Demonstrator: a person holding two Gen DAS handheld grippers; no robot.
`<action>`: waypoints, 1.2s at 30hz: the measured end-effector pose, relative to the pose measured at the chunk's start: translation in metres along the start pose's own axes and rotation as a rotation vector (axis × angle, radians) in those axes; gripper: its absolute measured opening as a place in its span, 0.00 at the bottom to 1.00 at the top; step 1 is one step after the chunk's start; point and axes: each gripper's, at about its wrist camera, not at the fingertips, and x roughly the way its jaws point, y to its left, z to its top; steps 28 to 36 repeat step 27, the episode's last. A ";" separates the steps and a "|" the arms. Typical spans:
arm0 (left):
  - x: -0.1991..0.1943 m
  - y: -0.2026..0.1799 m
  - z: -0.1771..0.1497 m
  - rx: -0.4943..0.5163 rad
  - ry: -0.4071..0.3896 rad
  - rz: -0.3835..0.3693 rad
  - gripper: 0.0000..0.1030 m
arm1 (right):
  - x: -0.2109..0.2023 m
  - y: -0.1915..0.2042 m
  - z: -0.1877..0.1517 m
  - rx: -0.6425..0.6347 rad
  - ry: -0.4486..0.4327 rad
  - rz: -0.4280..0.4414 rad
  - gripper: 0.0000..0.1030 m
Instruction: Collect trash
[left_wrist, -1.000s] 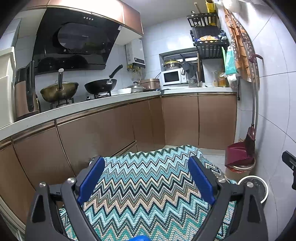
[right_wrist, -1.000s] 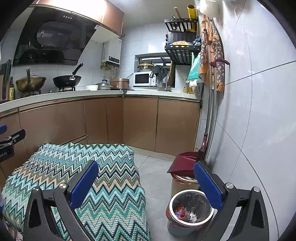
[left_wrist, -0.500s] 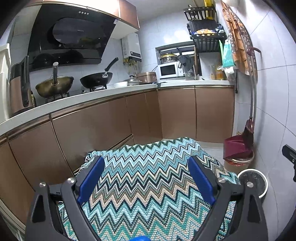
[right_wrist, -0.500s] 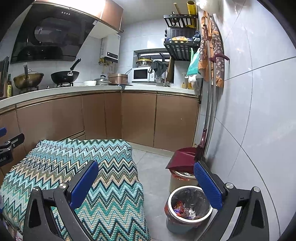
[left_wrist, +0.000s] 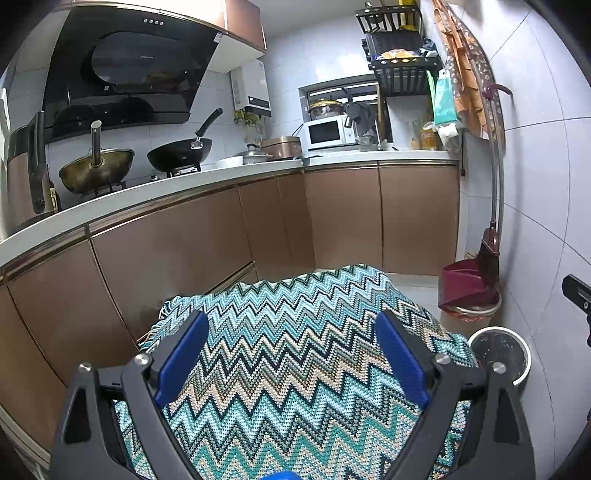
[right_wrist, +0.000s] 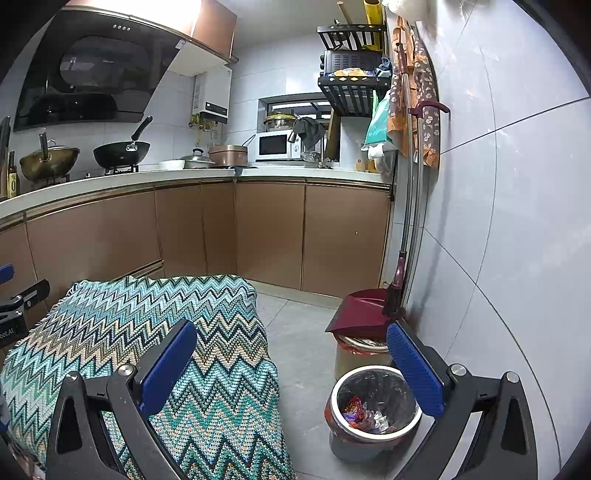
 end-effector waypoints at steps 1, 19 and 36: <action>0.000 0.000 0.000 0.000 0.001 0.000 0.89 | 0.000 0.000 0.000 0.000 0.000 0.000 1.00; -0.004 -0.004 -0.001 0.002 -0.019 -0.017 0.89 | -0.001 0.002 0.000 -0.006 -0.006 0.003 1.00; -0.005 -0.004 -0.001 -0.004 -0.019 -0.015 0.89 | -0.003 0.002 0.003 -0.006 -0.010 0.005 1.00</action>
